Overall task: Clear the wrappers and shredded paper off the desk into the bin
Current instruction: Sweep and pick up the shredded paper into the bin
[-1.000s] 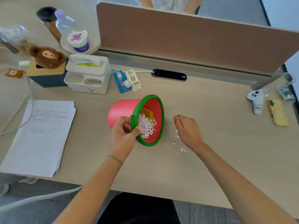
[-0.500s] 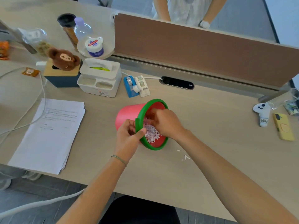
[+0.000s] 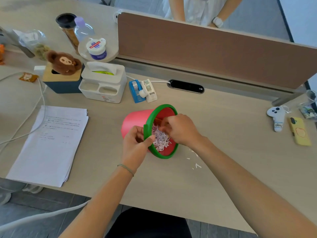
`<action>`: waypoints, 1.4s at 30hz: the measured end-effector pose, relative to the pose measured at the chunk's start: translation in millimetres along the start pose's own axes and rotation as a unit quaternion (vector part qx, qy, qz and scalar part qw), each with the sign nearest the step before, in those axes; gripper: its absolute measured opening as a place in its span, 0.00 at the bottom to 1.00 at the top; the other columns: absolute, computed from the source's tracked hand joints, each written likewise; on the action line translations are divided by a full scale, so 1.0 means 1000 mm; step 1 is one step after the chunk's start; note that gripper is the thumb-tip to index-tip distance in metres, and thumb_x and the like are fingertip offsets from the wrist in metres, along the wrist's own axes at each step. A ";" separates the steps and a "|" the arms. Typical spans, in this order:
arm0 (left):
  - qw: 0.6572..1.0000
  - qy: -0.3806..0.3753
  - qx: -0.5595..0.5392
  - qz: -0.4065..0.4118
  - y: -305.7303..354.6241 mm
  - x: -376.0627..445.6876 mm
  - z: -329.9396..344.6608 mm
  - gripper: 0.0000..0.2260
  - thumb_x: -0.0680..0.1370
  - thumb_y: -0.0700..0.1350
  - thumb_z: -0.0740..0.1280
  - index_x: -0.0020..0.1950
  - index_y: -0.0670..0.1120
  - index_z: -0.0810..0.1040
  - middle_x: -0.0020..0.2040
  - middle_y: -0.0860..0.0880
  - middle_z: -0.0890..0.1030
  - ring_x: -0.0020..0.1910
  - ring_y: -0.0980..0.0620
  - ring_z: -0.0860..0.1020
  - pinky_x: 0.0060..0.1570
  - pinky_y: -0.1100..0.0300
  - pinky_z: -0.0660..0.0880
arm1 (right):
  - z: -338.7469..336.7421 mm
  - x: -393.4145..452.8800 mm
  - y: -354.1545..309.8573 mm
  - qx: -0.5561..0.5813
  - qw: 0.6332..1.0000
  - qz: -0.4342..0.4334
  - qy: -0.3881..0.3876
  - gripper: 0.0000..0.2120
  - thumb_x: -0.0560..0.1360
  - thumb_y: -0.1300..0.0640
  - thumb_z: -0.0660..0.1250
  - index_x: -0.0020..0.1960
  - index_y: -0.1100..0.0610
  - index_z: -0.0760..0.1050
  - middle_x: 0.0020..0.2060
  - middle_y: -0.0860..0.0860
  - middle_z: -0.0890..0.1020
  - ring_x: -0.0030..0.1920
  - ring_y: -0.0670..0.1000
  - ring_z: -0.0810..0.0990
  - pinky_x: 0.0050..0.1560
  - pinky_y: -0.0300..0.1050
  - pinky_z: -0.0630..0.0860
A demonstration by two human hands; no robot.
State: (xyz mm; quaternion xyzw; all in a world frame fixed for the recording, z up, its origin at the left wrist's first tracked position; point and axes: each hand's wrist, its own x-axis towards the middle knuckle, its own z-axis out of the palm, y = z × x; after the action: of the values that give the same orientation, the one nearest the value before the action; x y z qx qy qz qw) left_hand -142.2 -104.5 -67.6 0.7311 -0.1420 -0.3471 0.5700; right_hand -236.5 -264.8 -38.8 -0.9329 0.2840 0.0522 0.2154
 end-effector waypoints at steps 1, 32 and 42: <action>1.000 -0.001 0.000 0.000 0.000 0.000 -0.001 0.13 0.68 0.47 0.76 0.45 0.44 0.77 0.35 0.46 0.73 0.39 0.44 0.74 0.50 0.28 0.79 | -0.002 0.000 0.004 0.005 1.000 0.005 0.014 0.10 0.80 0.49 0.65 0.47 0.52 0.83 0.36 0.49 0.84 0.39 0.53 0.81 0.42 0.48 0.77; 1.000 -0.023 0.015 0.007 0.000 0.006 0.007 0.10 0.75 0.34 0.75 0.44 0.45 0.76 0.28 0.59 0.74 0.39 0.45 0.74 0.48 0.31 0.82 | 0.130 -0.148 0.151 0.016 0.989 0.137 -0.056 0.28 0.83 0.55 0.57 0.82 0.54 0.55 0.82 0.46 0.53 0.81 0.48 0.54 0.76 0.40 0.56; 0.999 -0.026 0.021 0.030 0.000 0.005 0.002 0.10 0.76 0.33 0.74 0.44 0.46 0.76 0.31 0.56 0.73 0.40 0.44 0.74 0.40 0.49 0.85 | 0.125 -0.149 0.156 0.001 0.937 0.338 0.085 0.10 0.80 0.57 0.56 0.48 0.57 0.76 0.45 0.56 0.83 0.46 0.62 0.82 0.38 0.47 0.70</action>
State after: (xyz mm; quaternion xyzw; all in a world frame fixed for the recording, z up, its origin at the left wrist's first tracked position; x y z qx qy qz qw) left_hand -139.7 -109.4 -69.7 0.7290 -0.1865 -0.3457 0.5606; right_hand -444.2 -251.5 -177.1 -0.7825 0.5998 0.0424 0.1615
